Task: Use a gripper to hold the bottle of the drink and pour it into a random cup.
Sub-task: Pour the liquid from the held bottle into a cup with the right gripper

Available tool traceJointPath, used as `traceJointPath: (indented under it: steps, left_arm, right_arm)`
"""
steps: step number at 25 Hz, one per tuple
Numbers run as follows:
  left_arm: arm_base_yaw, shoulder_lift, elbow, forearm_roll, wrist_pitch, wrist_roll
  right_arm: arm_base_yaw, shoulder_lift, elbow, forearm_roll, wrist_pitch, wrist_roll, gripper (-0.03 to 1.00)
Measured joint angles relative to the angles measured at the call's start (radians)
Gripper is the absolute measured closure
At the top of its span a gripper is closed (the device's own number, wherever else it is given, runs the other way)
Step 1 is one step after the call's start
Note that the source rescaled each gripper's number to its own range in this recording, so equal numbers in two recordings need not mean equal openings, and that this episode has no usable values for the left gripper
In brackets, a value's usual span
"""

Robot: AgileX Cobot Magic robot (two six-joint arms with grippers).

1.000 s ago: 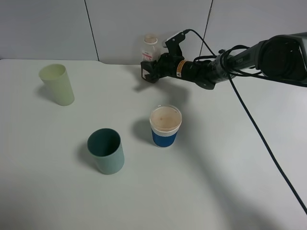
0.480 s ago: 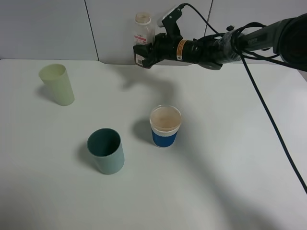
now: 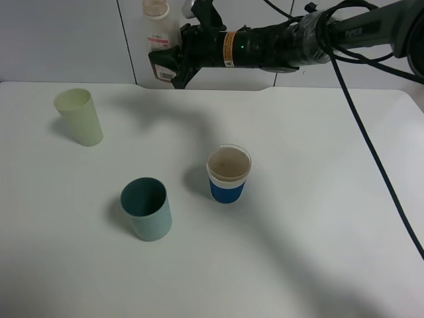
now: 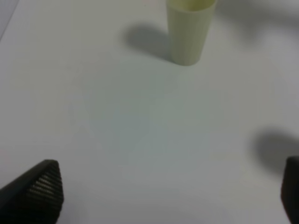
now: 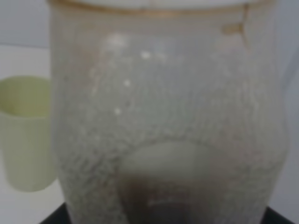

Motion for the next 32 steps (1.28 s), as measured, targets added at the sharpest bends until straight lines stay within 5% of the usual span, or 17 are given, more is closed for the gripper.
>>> traceJointPath:
  steps: [12,32]
  left_arm:
    - [0.0,0.0,0.0,0.0,0.0,0.0]
    - [0.0,0.0,0.0,-0.001,0.0,0.0]
  right_arm:
    - [0.062,-0.009,0.0,-0.312,-0.095,-0.046,0.96]
    - [0.155,-0.03,0.0,-0.39,-0.009,-0.31,0.96]
